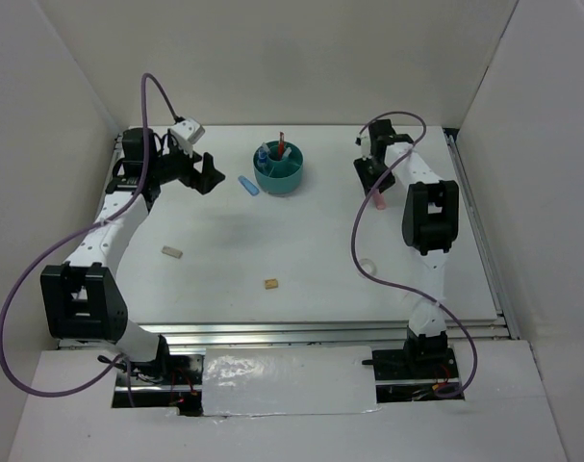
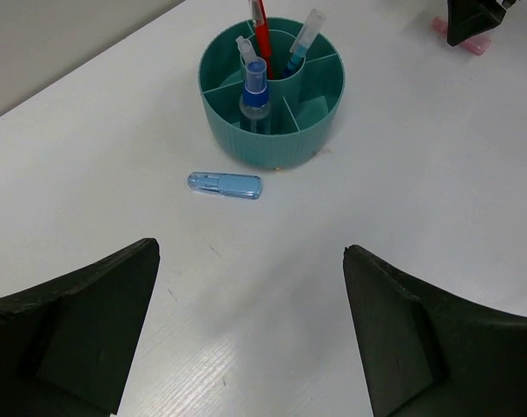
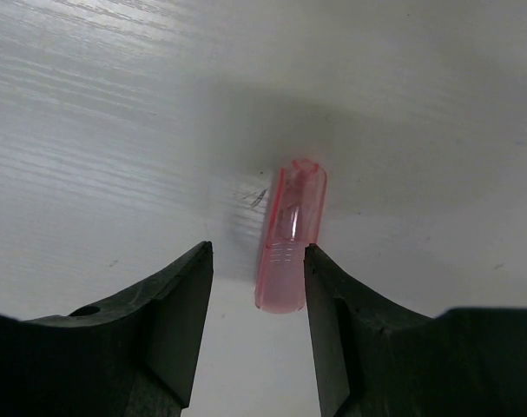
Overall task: Sort the stationery into containers
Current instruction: Move the pen to the center of the board.
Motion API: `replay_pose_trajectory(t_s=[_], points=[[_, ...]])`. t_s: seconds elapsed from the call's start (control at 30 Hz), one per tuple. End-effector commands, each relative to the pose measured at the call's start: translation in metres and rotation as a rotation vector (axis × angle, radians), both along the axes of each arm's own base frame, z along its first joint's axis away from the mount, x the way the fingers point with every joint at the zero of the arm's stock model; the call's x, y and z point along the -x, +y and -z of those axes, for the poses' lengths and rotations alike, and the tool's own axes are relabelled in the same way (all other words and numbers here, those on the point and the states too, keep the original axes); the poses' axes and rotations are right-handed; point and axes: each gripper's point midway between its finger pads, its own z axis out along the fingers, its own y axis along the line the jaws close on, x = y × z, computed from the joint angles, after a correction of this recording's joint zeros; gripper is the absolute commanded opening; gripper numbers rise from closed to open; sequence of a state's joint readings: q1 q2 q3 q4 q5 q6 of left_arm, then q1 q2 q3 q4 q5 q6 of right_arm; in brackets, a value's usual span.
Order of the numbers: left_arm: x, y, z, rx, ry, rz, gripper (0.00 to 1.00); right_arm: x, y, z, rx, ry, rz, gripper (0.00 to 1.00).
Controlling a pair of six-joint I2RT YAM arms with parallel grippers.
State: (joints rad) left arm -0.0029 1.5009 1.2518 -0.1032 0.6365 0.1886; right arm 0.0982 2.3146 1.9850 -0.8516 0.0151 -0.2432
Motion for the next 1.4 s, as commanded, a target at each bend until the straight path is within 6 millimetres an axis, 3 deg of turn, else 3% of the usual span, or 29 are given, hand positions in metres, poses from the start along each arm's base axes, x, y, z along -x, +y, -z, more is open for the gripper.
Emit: replay_pose_trajectory(t_s=[0.0, 0.07, 0.17, 0.37, 0.5, 0.7, 0.83, 0.93, 1.03, 1.17, 1.3, 1.37], points=[[0.004, -0.002, -0.017, -0.011, -0.076, 0.027, 0.99, -0.009, -0.006, -0.044, 0.006, -0.086, -0.022, 0.54], [0.004, -0.003, -0.015, -0.010, -0.072, 0.026, 0.99, -0.011, -0.006, -0.053, -0.001, -0.098, -0.029, 0.54], [0.005, -0.004, -0.019, 0.000, -0.075, 0.027, 0.99, -0.013, -0.007, -0.048, 0.010, -0.068, -0.047, 0.54], [0.009, -0.006, -0.026, 0.031, -0.075, 0.029, 0.99, -0.017, -0.016, -0.025, 0.028, -0.015, -0.041, 0.54], [0.011, -0.005, -0.026, 0.026, -0.078, 0.026, 0.99, -0.010, -0.018, -0.004, 0.026, 0.052, -0.052, 0.52], [0.012, -0.006, -0.027, 0.036, -0.070, 0.027, 0.99, -0.002, -0.015, 0.012, 0.001, 0.111, -0.074, 0.50], [0.013, -0.007, -0.026, 0.038, -0.063, 0.028, 0.99, 0.004, -0.018, 0.020, -0.020, 0.153, -0.072, 0.40], [0.014, -0.006, -0.026, 0.033, -0.063, 0.028, 0.99, 0.011, -0.017, 0.014, -0.042, 0.170, -0.074, 0.26], [0.017, -0.006, -0.027, 0.031, -0.064, 0.031, 0.99, 0.030, -0.011, 0.010, -0.035, 0.232, -0.133, 0.18], [0.020, -0.007, -0.027, 0.033, -0.061, 0.037, 0.99, 0.066, 0.000, 0.011, -0.014, 0.350, -0.220, 0.15], [0.025, -0.007, -0.025, 0.026, -0.064, 0.038, 0.99, 0.097, 0.003, 0.016, 0.031, 0.449, -0.271, 0.31], [0.028, -0.007, -0.025, 0.023, -0.063, 0.037, 0.99, 0.102, 0.002, 0.020, 0.063, 0.473, -0.280, 0.36]])
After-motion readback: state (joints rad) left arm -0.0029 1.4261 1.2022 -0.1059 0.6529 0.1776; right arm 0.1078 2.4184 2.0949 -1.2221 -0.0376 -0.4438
